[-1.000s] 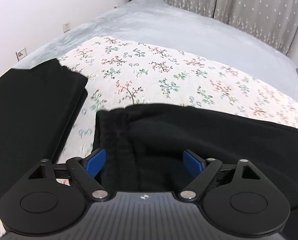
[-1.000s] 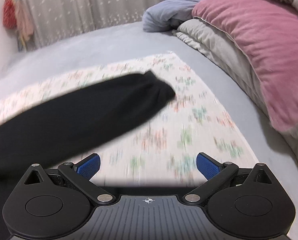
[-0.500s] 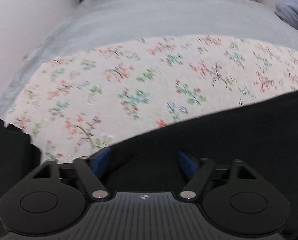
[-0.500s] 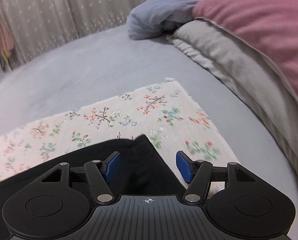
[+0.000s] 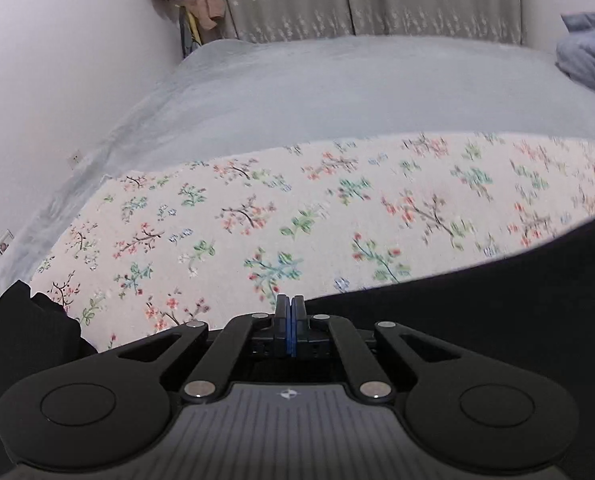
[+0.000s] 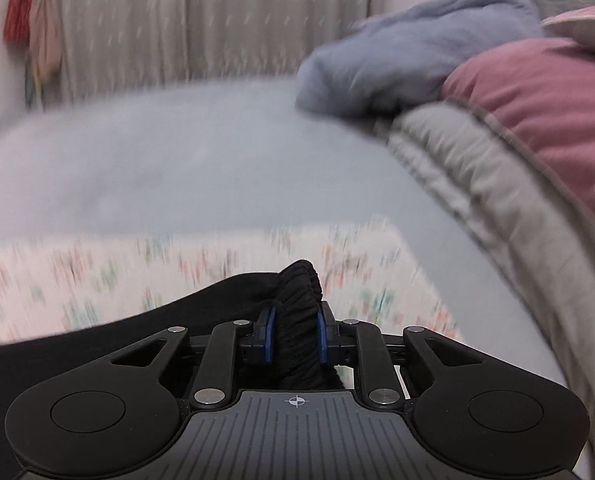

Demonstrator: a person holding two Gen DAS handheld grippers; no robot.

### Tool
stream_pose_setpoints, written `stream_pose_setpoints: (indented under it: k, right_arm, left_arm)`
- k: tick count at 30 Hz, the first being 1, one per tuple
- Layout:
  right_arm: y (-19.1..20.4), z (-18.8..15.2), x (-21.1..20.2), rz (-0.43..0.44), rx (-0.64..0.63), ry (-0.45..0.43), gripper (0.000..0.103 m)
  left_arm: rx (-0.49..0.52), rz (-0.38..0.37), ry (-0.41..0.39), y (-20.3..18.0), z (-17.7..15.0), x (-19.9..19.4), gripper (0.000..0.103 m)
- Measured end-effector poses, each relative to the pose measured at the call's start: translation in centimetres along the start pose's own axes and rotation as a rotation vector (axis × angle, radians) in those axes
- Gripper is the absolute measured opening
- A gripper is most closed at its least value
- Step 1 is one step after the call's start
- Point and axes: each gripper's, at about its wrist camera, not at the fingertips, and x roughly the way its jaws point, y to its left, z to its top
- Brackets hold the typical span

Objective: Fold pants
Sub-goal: 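Grasp the waistband with the left tool while the right tool grasps an ankle cuff, lifting both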

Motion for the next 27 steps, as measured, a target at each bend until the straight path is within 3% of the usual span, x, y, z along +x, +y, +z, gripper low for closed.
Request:
stream_pose_setpoints:
  k: [2,5,11,13,17,20,22,23,24,25,26,27]
  right_arm:
    - [0.0,1.0,-0.7,-0.005,-0.011,-0.028,0.018]
    - [-0.6,0.7,-0.7,-0.024,-0.003,-0.002,0.018]
    - [-1.0,-1.7,-0.8,-0.045,-0.010,0.024,0.018]
    - [-0.8,-1.3,-2.0,-0.037,-0.007,-0.005,0.018]
    - [-1.7,0.7,-7.6,0.067,0.059,-0.154,0.018]
    - [-3.5,-0.1,-12.7,0.134,0.071,-0.235,0.018]
    - [-5.1,-2.0,-15.1,0.149,0.078,-0.217,0.018]
    - [-5.6,-3.1,-15.6,0.139,0.070,-0.185,0.019]
    - [-6.0,-4.3,-15.9,0.118,0.054,-0.144,0.019]
    - [-6.3,-5.3,-15.9,0.100,0.037,-0.107,0.019]
    - [-6.5,-6.4,-15.9,0.086,0.022,-0.076,0.019]
    - [-6.6,-7.2,-15.9,0.082,0.015,-0.061,0.019]
  left_arm:
    - [-0.010,-0.011,-0.005,0.0,-0.3,-0.1,0.002]
    - [-0.081,-0.037,-0.018,1.2,-0.6,-0.4,0.002]
    - [-0.084,-0.004,-0.080,1.1,0.7,-3.1,0.002]
    - [-0.104,0.011,-0.139,1.6,1.5,-5.4,0.003]
    - [-0.188,0.020,-0.222,4.5,0.7,-10.1,0.004]
    - [-0.186,-0.068,-0.144,5.0,-2.2,-11.3,0.004]
    - [-0.248,-0.089,-0.066,5.2,-3.8,-11.1,0.006]
    - [-0.311,-0.106,-0.032,5.8,-4.3,-10.8,0.009]
    - [-0.378,-0.127,-0.010,6.5,-4.8,-10.4,0.024]
    - [-0.430,-0.143,0.009,7.1,-5.1,-10.0,0.050]
    - [-0.456,-0.137,0.022,7.5,-5.3,-9.7,0.062]
    - [-0.458,-0.110,0.031,7.7,-5.3,-9.3,0.082]
